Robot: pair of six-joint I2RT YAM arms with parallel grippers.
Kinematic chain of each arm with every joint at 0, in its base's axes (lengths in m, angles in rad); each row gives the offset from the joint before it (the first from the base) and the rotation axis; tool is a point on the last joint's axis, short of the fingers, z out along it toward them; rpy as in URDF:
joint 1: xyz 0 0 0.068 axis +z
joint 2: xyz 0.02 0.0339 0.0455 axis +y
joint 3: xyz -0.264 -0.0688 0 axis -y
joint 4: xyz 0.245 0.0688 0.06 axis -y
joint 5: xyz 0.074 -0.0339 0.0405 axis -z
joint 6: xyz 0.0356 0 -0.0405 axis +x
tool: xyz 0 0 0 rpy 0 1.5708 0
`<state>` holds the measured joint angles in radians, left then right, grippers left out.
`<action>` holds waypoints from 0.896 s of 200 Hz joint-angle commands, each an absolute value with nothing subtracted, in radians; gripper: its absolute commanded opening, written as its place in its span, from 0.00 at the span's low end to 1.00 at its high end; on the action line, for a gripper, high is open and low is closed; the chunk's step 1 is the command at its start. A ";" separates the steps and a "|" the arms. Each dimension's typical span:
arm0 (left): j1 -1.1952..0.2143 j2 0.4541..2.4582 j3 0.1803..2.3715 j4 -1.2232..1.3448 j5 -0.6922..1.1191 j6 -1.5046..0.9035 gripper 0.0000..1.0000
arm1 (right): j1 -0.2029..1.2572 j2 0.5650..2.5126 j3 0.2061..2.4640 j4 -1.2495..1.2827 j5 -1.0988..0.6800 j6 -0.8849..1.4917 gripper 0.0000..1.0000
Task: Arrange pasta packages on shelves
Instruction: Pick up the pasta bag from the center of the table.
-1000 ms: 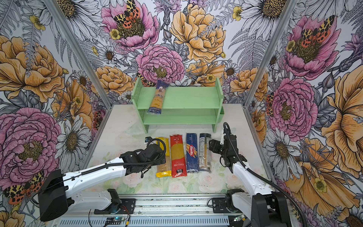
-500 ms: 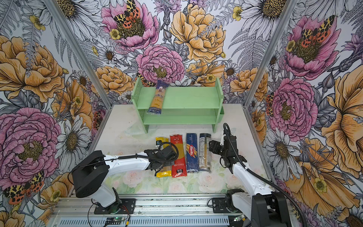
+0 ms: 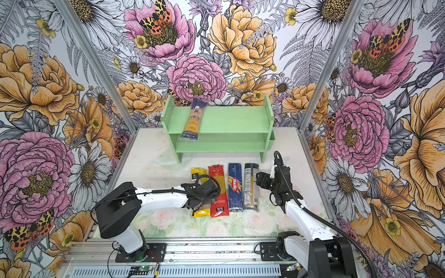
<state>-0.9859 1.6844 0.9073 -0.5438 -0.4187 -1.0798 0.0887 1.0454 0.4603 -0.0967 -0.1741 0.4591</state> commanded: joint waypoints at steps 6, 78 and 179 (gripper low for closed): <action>-0.973 1.676 0.872 -0.544 -0.422 -1.108 0.99 | 0.096 1.029 0.443 -0.092 -0.178 0.458 0.79; -0.954 1.720 0.867 -0.544 -0.393 -1.082 0.75 | 0.096 1.034 0.445 -0.091 -0.173 0.457 0.79; -0.965 1.695 0.835 -0.546 -0.384 -1.091 0.21 | 0.097 1.033 0.444 -0.092 -0.179 0.457 0.79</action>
<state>-0.9676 1.6566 0.8879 -0.5255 -0.4374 -1.0725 0.0887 1.0454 0.4492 -0.0967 -0.1741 0.4591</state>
